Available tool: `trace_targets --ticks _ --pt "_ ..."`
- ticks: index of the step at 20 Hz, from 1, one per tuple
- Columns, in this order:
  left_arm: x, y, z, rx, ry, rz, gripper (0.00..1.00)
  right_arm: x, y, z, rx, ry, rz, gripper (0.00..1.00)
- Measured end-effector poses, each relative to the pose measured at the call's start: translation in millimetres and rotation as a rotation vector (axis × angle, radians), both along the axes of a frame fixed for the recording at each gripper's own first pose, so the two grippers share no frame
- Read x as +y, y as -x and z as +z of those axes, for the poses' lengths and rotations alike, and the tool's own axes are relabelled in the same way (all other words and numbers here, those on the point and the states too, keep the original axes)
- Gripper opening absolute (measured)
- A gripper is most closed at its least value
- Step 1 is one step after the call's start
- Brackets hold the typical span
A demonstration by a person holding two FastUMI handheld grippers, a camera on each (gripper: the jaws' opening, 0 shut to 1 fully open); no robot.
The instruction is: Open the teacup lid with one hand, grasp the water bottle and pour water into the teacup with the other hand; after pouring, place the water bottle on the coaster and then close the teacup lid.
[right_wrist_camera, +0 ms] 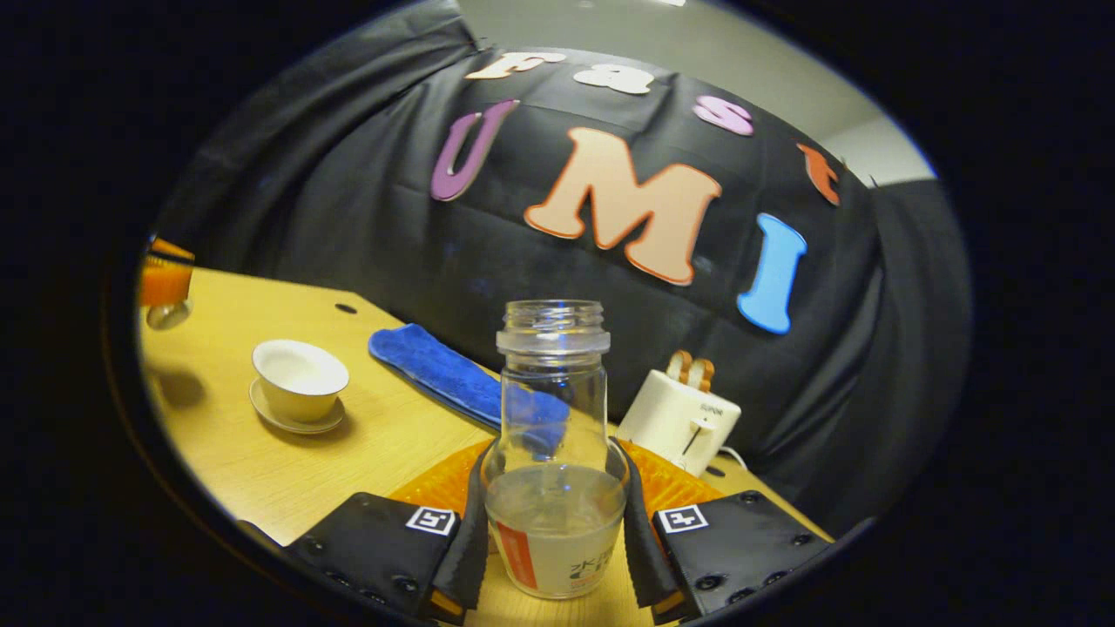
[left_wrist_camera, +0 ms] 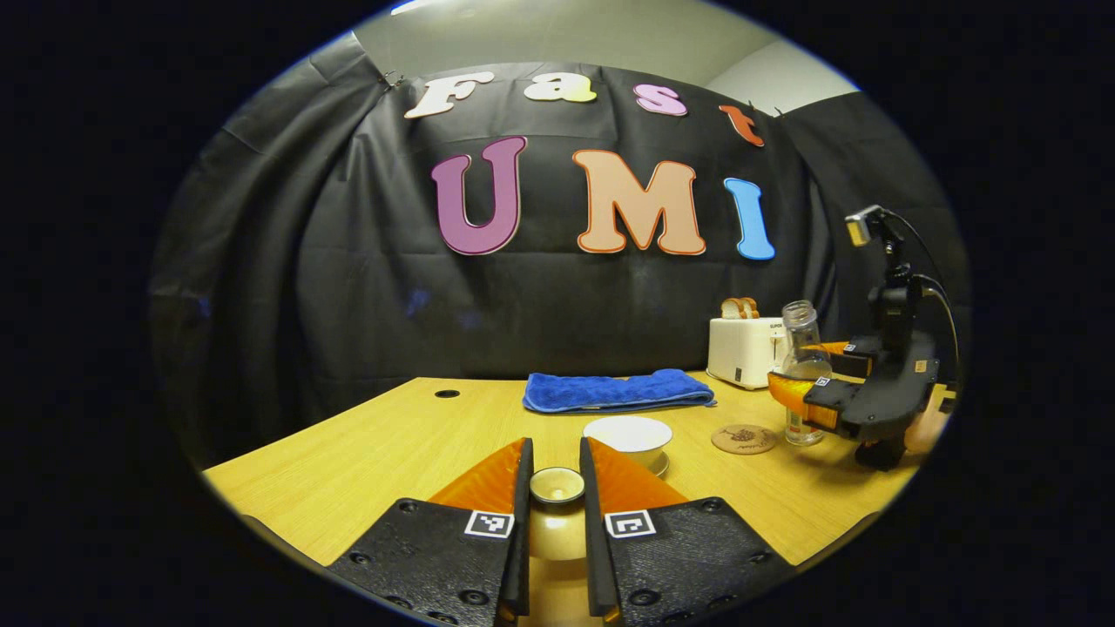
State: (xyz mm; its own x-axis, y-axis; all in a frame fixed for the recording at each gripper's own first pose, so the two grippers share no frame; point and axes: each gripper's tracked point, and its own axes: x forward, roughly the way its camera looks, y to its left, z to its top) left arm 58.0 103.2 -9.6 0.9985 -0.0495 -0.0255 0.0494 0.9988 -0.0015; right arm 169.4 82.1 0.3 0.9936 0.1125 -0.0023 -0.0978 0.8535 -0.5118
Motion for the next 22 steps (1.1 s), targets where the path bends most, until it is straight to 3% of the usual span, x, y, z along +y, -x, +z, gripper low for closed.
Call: trace_targets --ticks 7,14,22 --pt "12.6 0.6 -1.8 0.002 0.001 0.010 0.23 56.3 -17.9 -12.9 -0.011 0.442 0.081 0.69" --pt "12.6 0.9 -0.9 0.002 0.000 0.005 0.23 82.0 -29.5 -43.4 0.003 0.714 0.119 0.69" --pt "24.4 1.3 -1.2 0.005 0.004 0.024 0.23 92.7 -36.8 -45.0 -0.019 0.963 0.147 0.68"
